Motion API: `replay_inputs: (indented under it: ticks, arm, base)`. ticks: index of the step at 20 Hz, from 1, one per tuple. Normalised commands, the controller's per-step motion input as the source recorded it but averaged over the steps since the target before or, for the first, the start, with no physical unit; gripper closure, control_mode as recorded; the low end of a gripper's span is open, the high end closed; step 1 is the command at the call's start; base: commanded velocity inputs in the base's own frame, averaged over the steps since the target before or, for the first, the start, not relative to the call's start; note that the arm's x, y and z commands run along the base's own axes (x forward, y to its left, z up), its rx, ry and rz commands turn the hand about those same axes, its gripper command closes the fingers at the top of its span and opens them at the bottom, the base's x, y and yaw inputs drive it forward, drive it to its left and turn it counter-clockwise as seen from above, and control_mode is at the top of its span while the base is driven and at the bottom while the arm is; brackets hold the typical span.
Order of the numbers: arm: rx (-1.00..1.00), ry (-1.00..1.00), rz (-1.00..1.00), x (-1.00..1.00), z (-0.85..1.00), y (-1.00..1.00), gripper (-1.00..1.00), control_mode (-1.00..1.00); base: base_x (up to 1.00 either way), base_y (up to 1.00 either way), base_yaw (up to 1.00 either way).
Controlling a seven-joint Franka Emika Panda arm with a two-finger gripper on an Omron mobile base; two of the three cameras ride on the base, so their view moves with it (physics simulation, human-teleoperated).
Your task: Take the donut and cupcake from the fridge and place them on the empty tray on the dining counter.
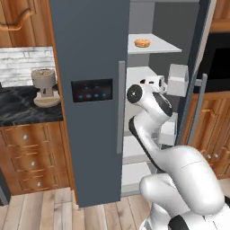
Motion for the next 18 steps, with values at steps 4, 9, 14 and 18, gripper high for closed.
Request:
replay_inputs:
  ticks: [4, 9, 14, 18]
  arm:
    - [-0.15, 0.07, -0.19, 0.91, -0.26, -0.45, -1.0, -1.0]
    - [-0.04, 0.14, -0.01, 1.0, -0.03, -0.5, -1.0, -1.0]
    - [-0.03, 0.06, -0.05, 0.14, -0.17, -0.88, -1.0, -1.0]
    - [0.0, 0.0, -0.16, -0.76, -0.34, -1.0, -1.0, -1.0]
  base:
    - [0.0, 0.0, 0.0]
    - [0.0, 0.0, 0.0]
    - [0.0, 0.0, 0.0]
    - [0.0, 0.0, 0.0]
